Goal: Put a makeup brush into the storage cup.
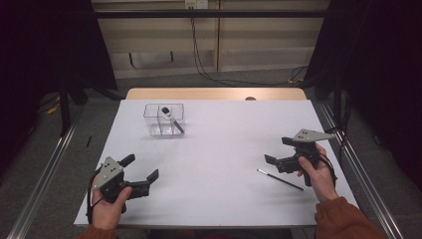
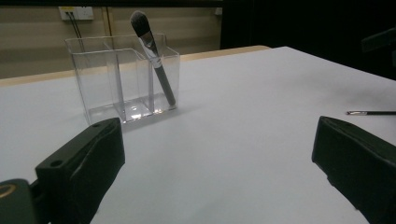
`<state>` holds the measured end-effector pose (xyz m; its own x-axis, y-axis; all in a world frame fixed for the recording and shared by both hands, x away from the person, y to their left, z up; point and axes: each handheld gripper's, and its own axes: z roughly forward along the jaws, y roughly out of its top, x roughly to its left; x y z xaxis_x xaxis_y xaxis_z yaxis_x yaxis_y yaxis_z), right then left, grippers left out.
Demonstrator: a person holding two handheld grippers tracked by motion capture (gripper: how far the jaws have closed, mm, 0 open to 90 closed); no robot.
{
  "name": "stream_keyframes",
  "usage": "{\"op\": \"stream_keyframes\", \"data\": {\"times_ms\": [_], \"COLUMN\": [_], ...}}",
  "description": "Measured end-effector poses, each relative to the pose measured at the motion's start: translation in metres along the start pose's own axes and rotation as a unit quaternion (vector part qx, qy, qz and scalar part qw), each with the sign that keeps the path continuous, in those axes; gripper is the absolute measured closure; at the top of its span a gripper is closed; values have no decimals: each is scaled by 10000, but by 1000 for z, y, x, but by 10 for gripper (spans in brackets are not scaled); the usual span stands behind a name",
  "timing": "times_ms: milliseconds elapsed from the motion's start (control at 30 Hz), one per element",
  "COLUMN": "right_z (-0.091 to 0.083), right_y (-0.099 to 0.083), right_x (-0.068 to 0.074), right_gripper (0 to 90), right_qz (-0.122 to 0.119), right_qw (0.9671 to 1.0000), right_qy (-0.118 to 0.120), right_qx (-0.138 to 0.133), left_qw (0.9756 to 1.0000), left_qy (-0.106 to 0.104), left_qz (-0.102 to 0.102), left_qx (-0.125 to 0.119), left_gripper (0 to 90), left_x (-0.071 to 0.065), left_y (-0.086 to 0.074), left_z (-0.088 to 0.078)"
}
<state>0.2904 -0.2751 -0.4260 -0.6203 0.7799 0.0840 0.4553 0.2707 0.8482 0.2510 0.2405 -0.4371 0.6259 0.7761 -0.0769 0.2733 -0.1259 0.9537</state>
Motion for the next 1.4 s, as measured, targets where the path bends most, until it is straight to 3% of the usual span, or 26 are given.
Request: {"op": "stream_keyframes", "data": {"times_ms": [133, 233, 367, 500, 667, 767, 933, 1033, 1233, 1400], "right_z": [2, 3, 3, 3, 1, -2, -4, -4, -3, -5], "right_y": [4, 7, 9, 9, 9, 10, 9, 8, 4, 4], "right_x": [-2, -4, -8, -11, -10, -10, -11, -9, -10, -11], "right_gripper": [51, 51, 31, 20, 31, 44, 52, 44, 42, 42], "right_qz": [-132, -144, -147, -164, -290, -370, -496, -581, -581, -555], "right_qw": [9988, 9971, 9935, 9893, 9816, 9800, 9744, 9672, 9591, 9570], "right_qy": [68, 175, 401, 556, 621, 499, 601, 813, 866, 914], "right_qx": [466, 730, 1054, 1335, 1780, 1889, 2107, 2335, 2630, 2698], "left_qw": [10000, 9999, 10000, 10000, 10000, 10000, 10000, 10000, 9998, 9998], "left_qy": [24, -50, -13, -9, -9, -14, 29, 14, -29, -11], "left_qz": [-5, -140, -68, -33, -8, 17, 29, 78, 182, 185], "left_qx": [-16, -15, 18, 31, 53, 54, 34, 55, 113, 118], "left_gripper": [26, 26, 26, 26, 26, 26, 26, 26, 26, 26], "left_x": [1, 3, 2, 1, 1, 1, 1, 0, -2, -2], "left_y": [-1, -1, -1, -1, -2, -1, -1, 0, -1, -1], "left_z": [-2, -2, -2, -2, -3, -5, -6, -6, -5, -5]}}
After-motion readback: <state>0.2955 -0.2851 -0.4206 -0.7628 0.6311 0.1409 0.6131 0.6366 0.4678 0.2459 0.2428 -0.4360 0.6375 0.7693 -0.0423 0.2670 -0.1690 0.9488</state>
